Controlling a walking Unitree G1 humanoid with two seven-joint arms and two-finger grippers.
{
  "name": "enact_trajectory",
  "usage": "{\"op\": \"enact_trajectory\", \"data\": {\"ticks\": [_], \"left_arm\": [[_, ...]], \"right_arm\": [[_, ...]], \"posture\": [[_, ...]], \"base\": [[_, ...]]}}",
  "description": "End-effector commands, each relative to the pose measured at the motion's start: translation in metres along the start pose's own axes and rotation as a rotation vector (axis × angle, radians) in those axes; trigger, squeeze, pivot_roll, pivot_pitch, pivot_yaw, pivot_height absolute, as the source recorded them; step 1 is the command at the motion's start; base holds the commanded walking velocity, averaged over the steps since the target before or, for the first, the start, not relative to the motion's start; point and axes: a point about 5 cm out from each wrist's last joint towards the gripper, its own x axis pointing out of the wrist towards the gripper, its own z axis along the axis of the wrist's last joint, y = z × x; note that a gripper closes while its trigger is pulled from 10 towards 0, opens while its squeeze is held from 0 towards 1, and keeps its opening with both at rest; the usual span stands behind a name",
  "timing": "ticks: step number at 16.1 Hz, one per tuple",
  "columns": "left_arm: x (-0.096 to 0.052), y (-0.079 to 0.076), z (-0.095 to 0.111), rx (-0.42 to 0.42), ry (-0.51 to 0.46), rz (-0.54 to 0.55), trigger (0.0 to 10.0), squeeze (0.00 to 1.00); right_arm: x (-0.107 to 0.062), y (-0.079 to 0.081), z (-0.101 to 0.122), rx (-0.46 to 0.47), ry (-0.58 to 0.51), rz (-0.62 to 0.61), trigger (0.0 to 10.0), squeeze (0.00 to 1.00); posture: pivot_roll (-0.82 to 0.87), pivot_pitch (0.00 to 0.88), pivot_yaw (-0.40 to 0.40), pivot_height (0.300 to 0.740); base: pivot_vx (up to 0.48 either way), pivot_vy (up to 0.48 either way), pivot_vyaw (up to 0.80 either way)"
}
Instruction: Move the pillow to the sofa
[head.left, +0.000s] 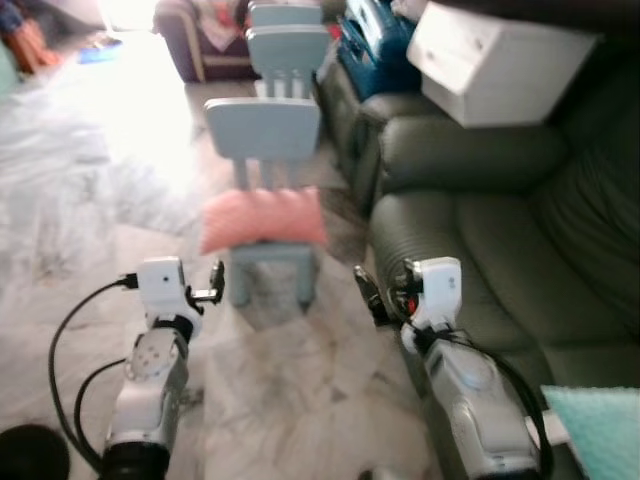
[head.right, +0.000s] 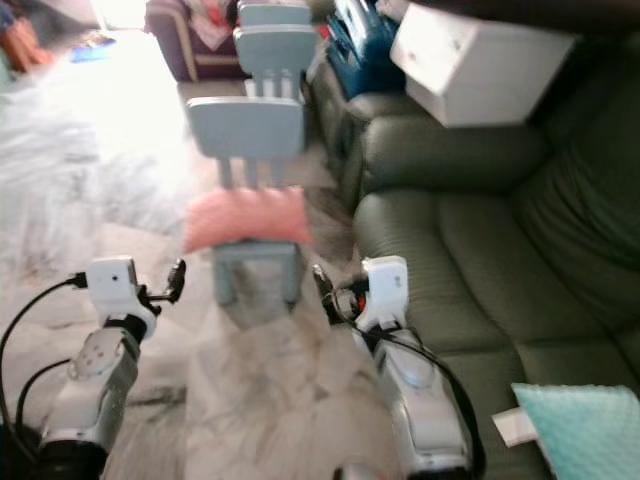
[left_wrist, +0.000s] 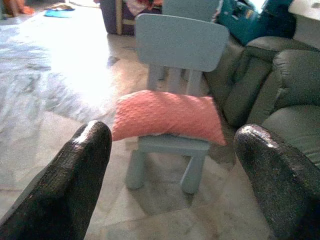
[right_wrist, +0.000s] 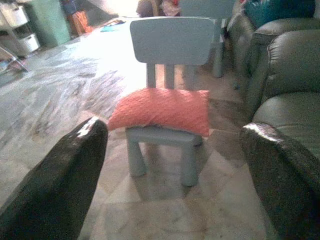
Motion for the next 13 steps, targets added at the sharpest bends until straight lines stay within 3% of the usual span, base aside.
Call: {"op": "enact_trajectory", "data": {"ticks": [1,2,11,13], "left_arm": [[-0.0004,-0.0047,-0.0047,-0.004,0.029,-0.011,10.0,0.00],[-0.0004,-0.0051,-0.0041,0.000,0.021,-0.015,10.0,0.00],[0.0003,-0.0071,-0.0004,0.047,-0.013,-0.043,10.0,0.00],[0.0001,-0.0090,0.0008,0.026,-0.019,-0.073,10.0,0.00]], "right_arm": [[0.0003,-0.0045,0.0027,-0.007,-0.007,-0.011,10.0,0.00],[0.0003,-0.0046,0.0026,-0.008,-0.007,-0.012,10.0,0.00],[0.0015,-0.0071,0.0041,-0.016,-0.012,-0.019,10.0,0.00],[0.0019,-0.0067,0.0053,-0.018,-0.017,-0.019,10.0,0.00]], "posture": [[-0.12,0.117,-0.009,0.740],[-0.12,0.117,-0.009,0.740],[-0.12,0.112,-0.011,0.740],[-0.12,0.110,-0.010,0.740]], "base": [[0.000,0.480,0.00],[0.000,0.480,0.00],[0.000,0.000,0.00],[0.000,0.000,0.00]]}}
